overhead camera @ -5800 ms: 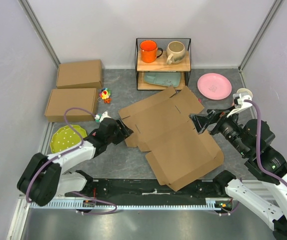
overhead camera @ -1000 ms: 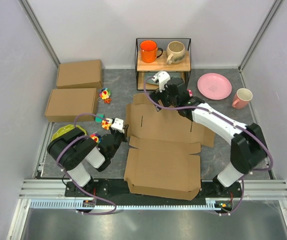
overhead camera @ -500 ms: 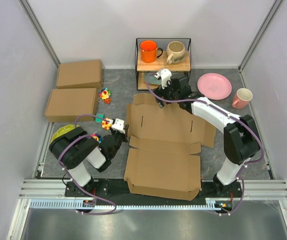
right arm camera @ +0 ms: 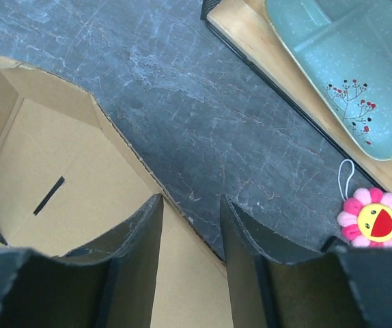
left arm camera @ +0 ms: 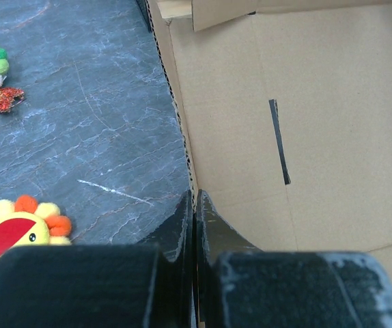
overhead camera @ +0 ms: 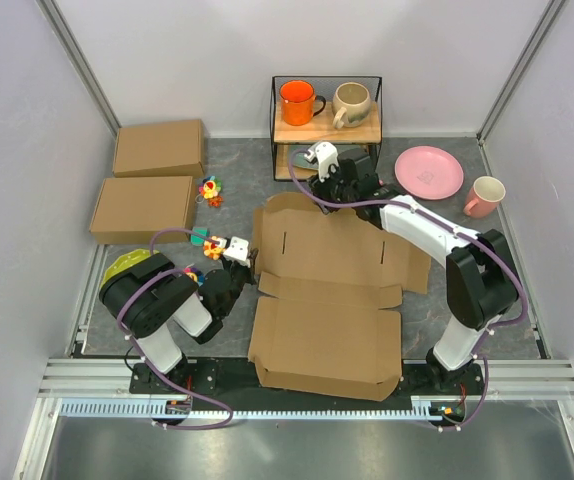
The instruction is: Fold the paper box
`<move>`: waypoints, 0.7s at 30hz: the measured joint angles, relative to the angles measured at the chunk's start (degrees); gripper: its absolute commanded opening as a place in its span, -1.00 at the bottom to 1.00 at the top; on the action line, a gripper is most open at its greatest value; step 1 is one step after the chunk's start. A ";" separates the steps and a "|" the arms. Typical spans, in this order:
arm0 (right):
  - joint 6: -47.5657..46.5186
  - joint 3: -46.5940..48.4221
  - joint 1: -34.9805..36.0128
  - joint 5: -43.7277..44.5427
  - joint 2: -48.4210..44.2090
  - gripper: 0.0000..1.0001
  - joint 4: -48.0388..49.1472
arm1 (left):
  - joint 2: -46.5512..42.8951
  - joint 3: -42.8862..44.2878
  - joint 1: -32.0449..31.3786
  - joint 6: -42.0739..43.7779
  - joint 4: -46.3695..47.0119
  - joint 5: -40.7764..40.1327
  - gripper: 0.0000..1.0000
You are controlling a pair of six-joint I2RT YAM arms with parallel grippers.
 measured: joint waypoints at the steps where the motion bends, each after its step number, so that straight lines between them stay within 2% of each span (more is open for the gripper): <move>1: 0.00 -0.07 0.17 0.02 0.00 -0.13 -0.04 | 0.00 0.00 0.00 0.00 0.00 -0.02 -0.96; 5: -0.28 -0.09 1.18 0.39 0.09 -0.33 -0.83 | 0.00 0.02 0.00 0.00 -0.24 -0.11 -0.96; 6: -0.48 -0.09 1.42 0.46 0.17 -0.31 -0.94 | 0.00 0.02 0.00 0.00 -0.31 -0.13 -0.96; 7: -0.61 -0.09 1.68 0.50 0.26 -0.21 -1.09 | 0.00 0.04 0.00 0.00 -0.37 -0.20 -0.96; 8: -0.72 -0.09 1.97 0.61 0.35 0.11 -1.29 | 0.00 0.07 0.00 0.00 -0.44 -0.37 -0.97; 9: -0.72 -0.09 2.23 0.85 0.55 0.24 -1.42 | 0.00 0.09 0.00 0.00 -0.57 -0.48 -0.97; 11: -0.90 -0.09 2.69 1.38 0.92 0.48 -1.42 | 0.00 0.09 -0.02 -0.02 -0.61 -0.52 -0.97; 13: -1.33 -0.09 3.06 2.01 1.25 0.58 -1.46 | 0.00 0.09 -0.04 -0.02 -0.63 -0.50 -0.96; 18: -1.68 0.28 3.56 3.91 2.29 0.56 -1.49 | 0.00 0.09 -0.07 -0.02 -0.66 -0.42 -0.96; 21: -1.84 1.86 3.58 4.94 3.85 0.36 -1.64 | 0.00 0.09 -0.22 -0.02 -0.79 -0.37 -0.97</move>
